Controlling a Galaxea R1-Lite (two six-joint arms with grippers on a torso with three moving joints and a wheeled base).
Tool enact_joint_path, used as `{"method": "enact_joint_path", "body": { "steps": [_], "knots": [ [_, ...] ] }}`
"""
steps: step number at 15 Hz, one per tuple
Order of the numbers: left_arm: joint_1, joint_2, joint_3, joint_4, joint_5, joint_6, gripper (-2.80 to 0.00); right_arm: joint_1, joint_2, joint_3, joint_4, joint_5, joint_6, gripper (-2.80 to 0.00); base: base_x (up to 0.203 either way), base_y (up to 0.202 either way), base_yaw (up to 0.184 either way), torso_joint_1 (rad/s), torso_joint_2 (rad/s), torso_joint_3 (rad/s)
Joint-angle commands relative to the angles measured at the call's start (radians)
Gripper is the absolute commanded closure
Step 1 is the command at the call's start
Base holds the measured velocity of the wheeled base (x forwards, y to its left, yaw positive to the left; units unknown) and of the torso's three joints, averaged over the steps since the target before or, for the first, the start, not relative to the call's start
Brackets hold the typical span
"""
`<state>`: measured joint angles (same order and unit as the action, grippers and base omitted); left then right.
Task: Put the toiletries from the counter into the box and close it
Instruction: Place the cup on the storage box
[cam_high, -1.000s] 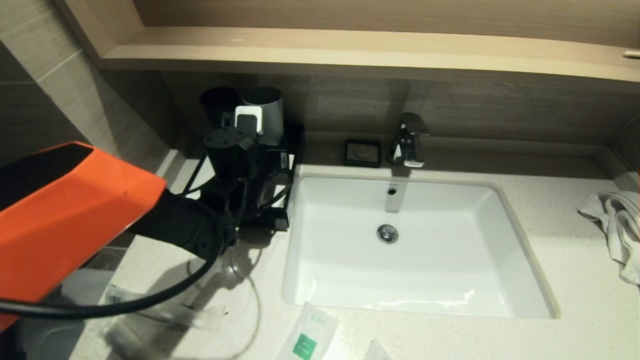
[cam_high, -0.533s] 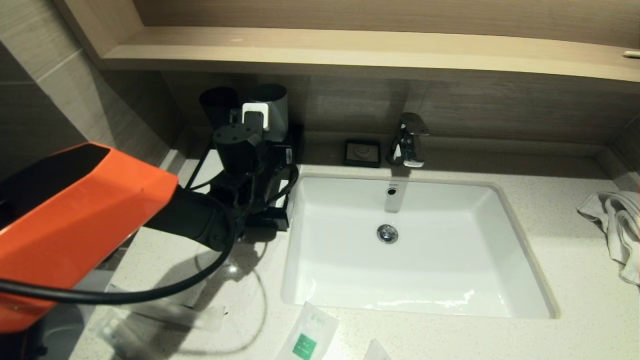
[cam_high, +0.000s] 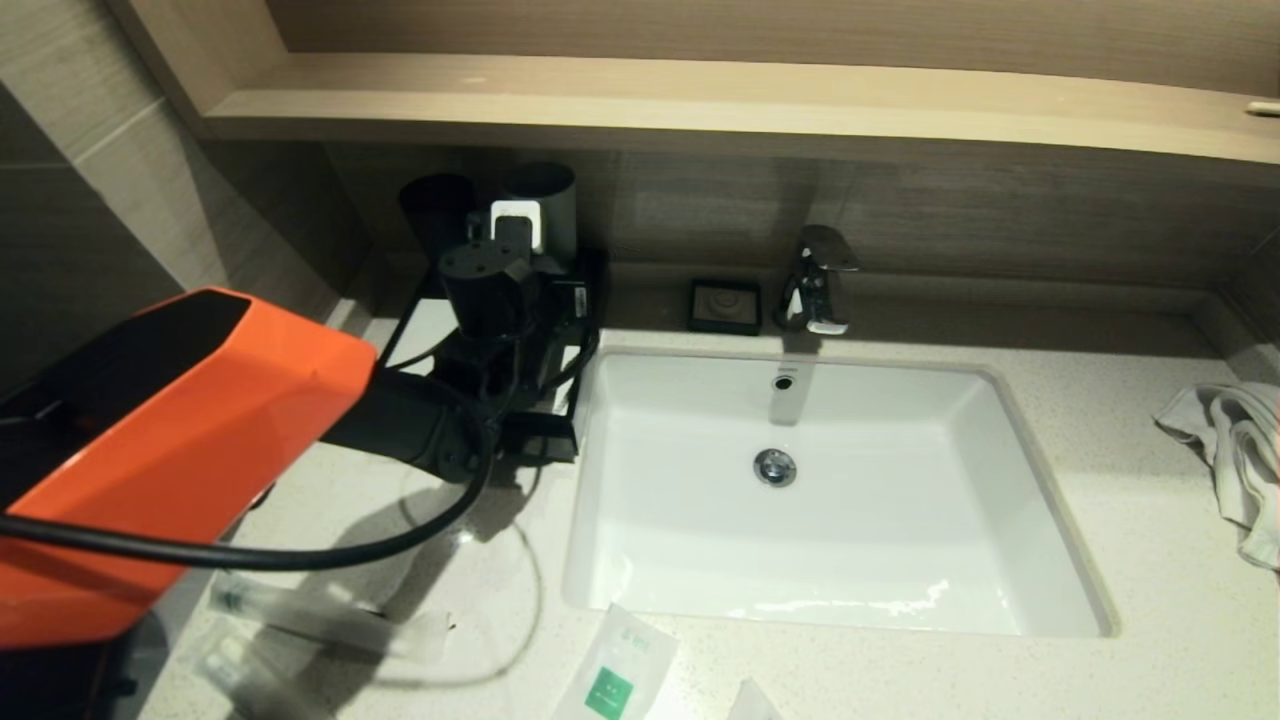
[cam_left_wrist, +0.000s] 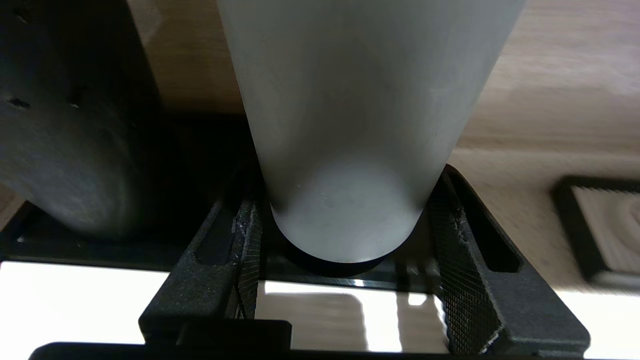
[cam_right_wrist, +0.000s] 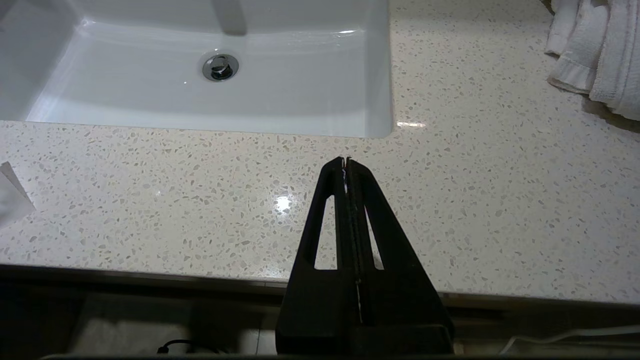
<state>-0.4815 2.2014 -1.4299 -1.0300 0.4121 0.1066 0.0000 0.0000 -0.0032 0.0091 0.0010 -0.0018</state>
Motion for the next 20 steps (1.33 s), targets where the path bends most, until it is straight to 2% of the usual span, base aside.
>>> {"method": "enact_joint_path", "body": {
  "steps": [1, 10, 17, 20],
  "knots": [
    [0.012, 0.026, -0.027, -0.007, 0.004, 0.001, 0.0, 0.0, 0.0, 0.0, 0.0, 0.0, 0.0, 0.0, 0.0, 0.0, 0.0, 0.0, 0.0, 0.0],
    [0.04, 0.073, -0.131, 0.029, 0.001, 0.005, 0.0, 0.0, 0.0, 0.0, 0.0, 0.0, 0.0, 0.0, 0.0, 0.0, 0.0, 0.0, 0.0, 0.0],
    [0.038, 0.08, -0.14, 0.038, -0.001, 0.005, 0.0, 0.0, 0.0, 0.0, 0.0, 0.0, -0.001, 0.0, 0.0, 0.0, 0.0, 0.0, 0.0, 0.0],
    [0.038, 0.098, -0.179, 0.058, -0.001, 0.005, 0.0, -0.001, 0.0, 0.0, 0.0, 0.0, 0.0, 0.0, 0.0, 0.0, 0.0, 0.0, 0.0, 0.0]
  ]
}}
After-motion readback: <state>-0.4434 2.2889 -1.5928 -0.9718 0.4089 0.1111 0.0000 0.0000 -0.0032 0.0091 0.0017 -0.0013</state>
